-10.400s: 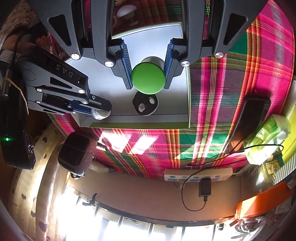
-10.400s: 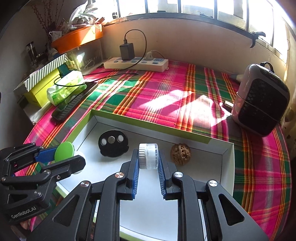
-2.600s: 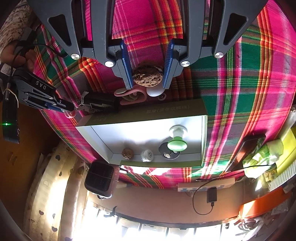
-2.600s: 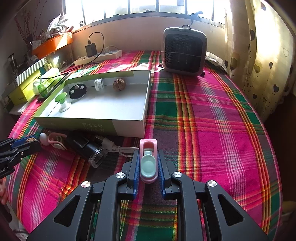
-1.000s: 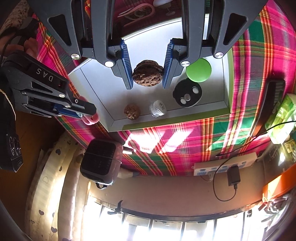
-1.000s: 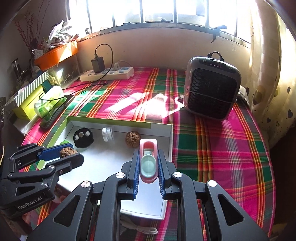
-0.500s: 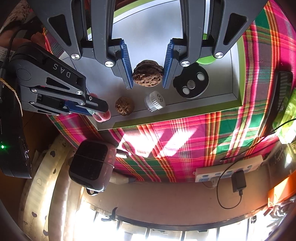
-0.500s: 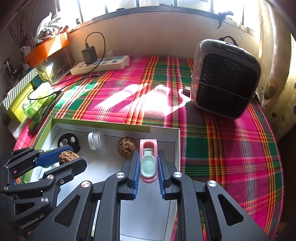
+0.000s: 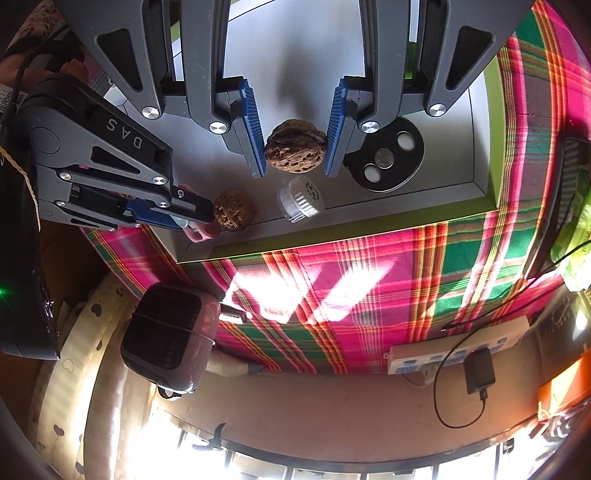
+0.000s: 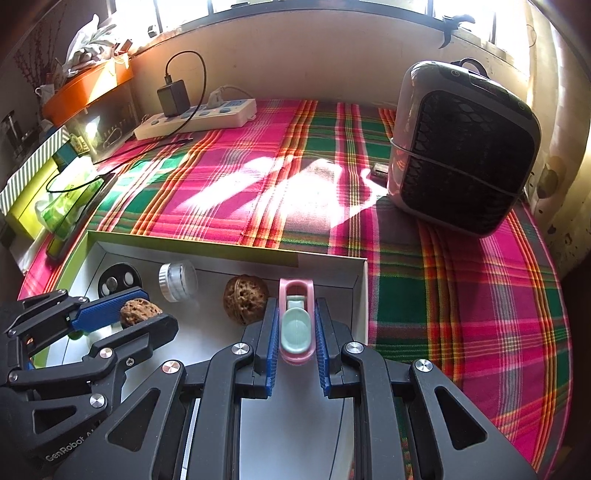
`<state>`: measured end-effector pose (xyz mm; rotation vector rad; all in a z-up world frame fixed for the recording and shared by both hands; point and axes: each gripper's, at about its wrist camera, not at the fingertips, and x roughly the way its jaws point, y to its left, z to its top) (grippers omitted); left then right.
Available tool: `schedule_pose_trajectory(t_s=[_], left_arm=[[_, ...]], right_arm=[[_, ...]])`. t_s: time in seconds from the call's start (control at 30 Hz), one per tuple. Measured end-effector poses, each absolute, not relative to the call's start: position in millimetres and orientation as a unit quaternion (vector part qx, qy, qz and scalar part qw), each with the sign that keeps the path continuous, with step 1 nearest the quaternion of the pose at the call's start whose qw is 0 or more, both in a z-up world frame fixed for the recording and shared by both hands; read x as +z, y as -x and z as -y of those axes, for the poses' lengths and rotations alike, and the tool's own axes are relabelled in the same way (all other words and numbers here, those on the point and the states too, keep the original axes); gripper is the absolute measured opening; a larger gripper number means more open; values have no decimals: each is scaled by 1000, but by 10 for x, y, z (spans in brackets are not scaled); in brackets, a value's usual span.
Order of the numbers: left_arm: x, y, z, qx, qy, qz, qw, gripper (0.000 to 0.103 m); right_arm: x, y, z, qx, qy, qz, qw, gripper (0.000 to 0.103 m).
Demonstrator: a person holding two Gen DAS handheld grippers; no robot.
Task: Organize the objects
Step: 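Carry the walnut and the pink case over the tray with both grippers, then lower the walnut and pink case into the tray and open both grippers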
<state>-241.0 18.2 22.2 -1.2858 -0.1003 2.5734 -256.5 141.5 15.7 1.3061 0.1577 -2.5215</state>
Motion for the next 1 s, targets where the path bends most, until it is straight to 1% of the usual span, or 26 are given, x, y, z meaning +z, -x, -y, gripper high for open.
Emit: schedule_pose_trajectory(t_s=[1.0], left_arm=[[187, 2447, -213, 885, 449, 17, 121, 30]], right_arm=[[115, 2573, -1348, -876, -454, -65, 149, 19]])
